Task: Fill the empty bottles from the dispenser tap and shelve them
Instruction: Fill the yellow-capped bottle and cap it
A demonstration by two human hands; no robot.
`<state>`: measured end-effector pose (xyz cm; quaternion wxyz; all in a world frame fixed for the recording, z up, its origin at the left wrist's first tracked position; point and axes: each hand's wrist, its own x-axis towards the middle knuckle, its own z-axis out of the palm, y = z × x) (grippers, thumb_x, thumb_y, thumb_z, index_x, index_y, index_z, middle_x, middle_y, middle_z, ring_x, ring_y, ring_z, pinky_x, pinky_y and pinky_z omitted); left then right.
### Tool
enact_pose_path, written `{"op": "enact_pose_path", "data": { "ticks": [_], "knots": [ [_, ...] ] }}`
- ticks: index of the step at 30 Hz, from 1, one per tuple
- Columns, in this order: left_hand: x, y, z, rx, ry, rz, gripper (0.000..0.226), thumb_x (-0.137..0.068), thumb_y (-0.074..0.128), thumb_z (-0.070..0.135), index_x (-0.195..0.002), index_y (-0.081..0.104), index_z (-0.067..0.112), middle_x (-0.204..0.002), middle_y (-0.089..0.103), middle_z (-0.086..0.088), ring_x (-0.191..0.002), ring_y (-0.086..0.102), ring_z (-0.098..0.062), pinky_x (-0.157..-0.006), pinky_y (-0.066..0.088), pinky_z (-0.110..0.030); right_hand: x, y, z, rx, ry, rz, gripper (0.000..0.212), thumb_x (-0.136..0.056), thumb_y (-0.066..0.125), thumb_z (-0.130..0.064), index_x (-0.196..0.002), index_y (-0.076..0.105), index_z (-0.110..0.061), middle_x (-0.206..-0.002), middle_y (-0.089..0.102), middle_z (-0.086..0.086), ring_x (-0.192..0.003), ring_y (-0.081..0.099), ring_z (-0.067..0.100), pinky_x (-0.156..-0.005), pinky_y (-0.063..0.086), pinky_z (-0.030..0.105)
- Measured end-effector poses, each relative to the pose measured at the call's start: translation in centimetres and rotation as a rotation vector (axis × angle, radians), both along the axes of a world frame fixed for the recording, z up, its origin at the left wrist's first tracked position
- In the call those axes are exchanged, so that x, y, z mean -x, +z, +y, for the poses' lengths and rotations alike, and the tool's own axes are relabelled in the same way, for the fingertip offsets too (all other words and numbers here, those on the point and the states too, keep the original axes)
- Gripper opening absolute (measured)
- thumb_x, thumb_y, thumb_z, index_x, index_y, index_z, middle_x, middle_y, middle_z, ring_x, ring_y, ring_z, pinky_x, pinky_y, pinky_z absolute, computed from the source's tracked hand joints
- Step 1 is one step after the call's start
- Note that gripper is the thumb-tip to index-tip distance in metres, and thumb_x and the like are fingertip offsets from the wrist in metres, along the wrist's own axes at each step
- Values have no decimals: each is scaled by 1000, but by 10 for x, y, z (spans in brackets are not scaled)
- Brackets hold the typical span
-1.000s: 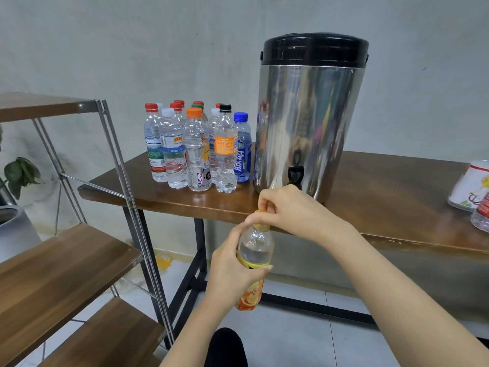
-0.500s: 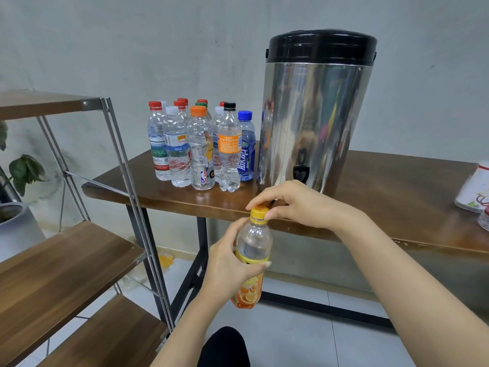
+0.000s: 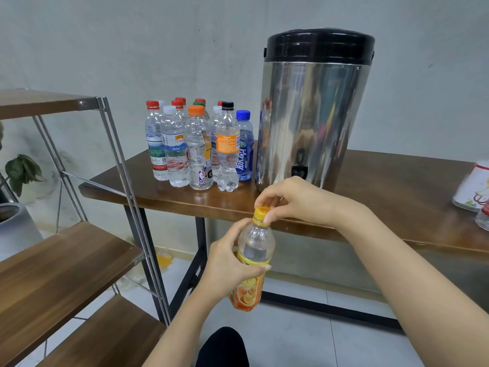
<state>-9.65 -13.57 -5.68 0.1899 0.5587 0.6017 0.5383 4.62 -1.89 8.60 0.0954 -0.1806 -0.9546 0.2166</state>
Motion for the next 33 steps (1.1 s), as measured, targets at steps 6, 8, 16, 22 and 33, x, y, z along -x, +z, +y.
{"op": "enact_pose_path", "data": {
  "ticks": [6,8,16,22,33],
  "knots": [
    [0,3,2,-3,17,-30,86,-57,92,27,-125,48,57,-121,64,23,-111,62,-4,-89,56,-29,1,-8,-6,-147,-136,-2,60,-76,49,-78,-108,65,-29,-90,64,-9,-77,59,9,-75,54,34],
    [2,6,1,-9,23,-19,87,-59,93,23,-123,48,59,-120,63,25,-111,61,-1,-88,54,-22,0,-3,-5,-71,-53,38,39,-89,63,-49,-125,62,-32,-102,63,-18,-84,58,-2,-76,46,14],
    [6,7,0,0,42,-10,88,-59,94,22,-118,45,65,-118,62,31,-111,59,5,-87,50,-15,9,-6,-12,-130,-189,49,54,-77,56,-71,-104,66,-25,-86,63,-9,-73,57,8,-70,50,29],
    [9,7,1,-8,41,-13,88,-59,94,22,-120,46,64,-120,64,25,-112,61,1,-87,53,-20,15,-10,-12,-203,-230,51,47,-79,57,-68,-91,62,-24,-73,61,-10,-67,57,7,-65,51,31],
    [13,13,6,-45,69,-10,88,-55,91,32,-127,47,56,-125,62,23,-117,59,-2,-98,53,-34,24,-19,-13,-194,-255,149,49,-85,49,-69,-95,64,-24,-82,59,-9,-70,51,5,-65,43,25]
  ]
}}
